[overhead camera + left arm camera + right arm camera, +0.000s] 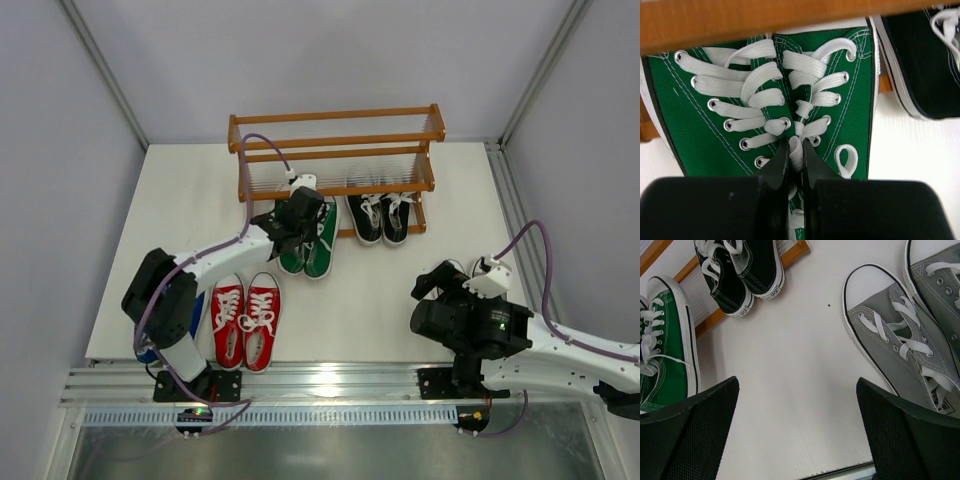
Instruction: Place and organize the shoes onto the shoe shelf
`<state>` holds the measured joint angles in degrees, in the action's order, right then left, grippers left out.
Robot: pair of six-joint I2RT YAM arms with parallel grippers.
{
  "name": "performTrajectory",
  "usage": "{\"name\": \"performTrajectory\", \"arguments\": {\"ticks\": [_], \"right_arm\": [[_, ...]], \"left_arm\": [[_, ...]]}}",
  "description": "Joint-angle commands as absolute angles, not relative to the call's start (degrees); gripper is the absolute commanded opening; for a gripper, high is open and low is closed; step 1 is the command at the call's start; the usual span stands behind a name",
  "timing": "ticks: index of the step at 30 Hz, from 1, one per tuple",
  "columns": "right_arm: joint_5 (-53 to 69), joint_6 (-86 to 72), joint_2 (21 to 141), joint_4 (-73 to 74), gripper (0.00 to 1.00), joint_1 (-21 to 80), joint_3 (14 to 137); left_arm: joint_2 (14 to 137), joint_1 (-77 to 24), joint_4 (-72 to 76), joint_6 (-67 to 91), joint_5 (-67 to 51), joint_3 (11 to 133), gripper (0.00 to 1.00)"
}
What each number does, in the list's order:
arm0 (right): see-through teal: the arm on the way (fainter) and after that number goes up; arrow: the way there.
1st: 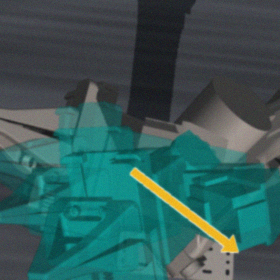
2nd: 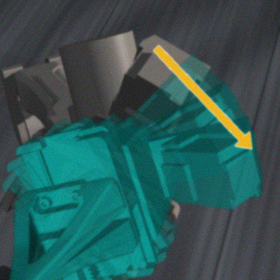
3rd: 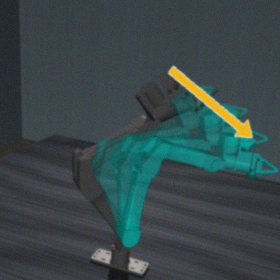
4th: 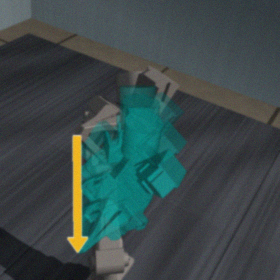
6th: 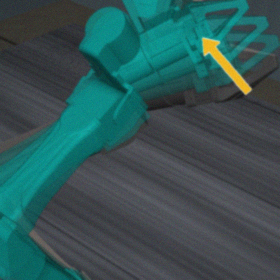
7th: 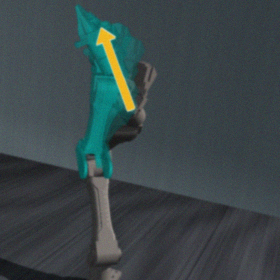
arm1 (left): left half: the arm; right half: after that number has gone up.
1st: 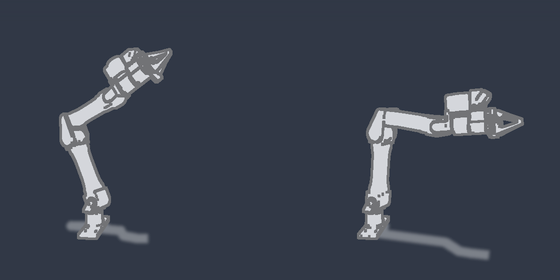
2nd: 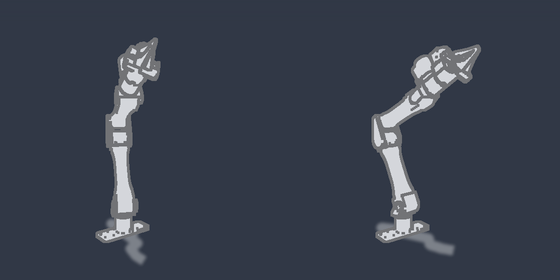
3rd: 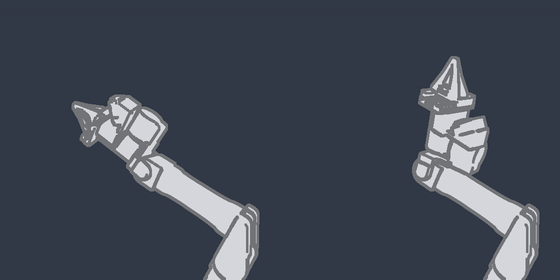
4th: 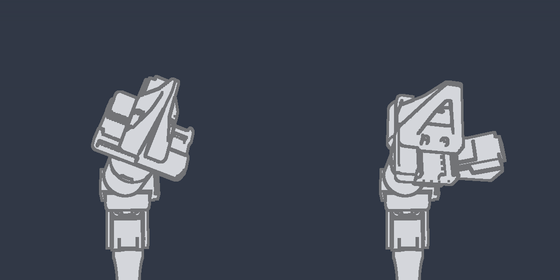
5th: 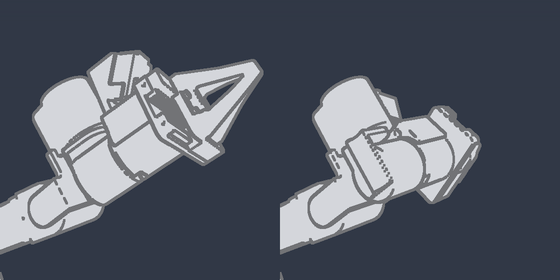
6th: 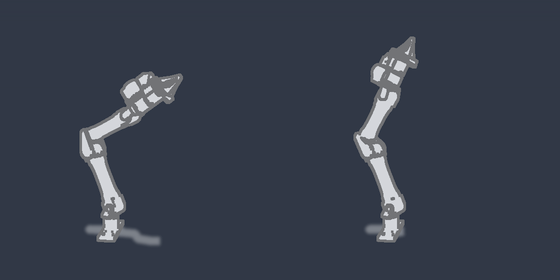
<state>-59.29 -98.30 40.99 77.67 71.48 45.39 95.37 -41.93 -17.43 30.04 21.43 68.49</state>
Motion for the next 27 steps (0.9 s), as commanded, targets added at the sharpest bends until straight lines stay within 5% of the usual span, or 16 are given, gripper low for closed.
{"name": "performTrajectory", "arguments": {"ticks": [1,27], "right_arm": [[-61.9,-99.8,40.6,83.8,1.0,71.5,45.2],[-60.2,-99.1,41.3,82.3,1.0,71.5,42.9]], "left_arm": [[96.8,-39.6,-4.3,26.0,25.2,72.3,0.0],[105.0,-33.7,11.5,17.2,23.4,77.7,0.0]]}}
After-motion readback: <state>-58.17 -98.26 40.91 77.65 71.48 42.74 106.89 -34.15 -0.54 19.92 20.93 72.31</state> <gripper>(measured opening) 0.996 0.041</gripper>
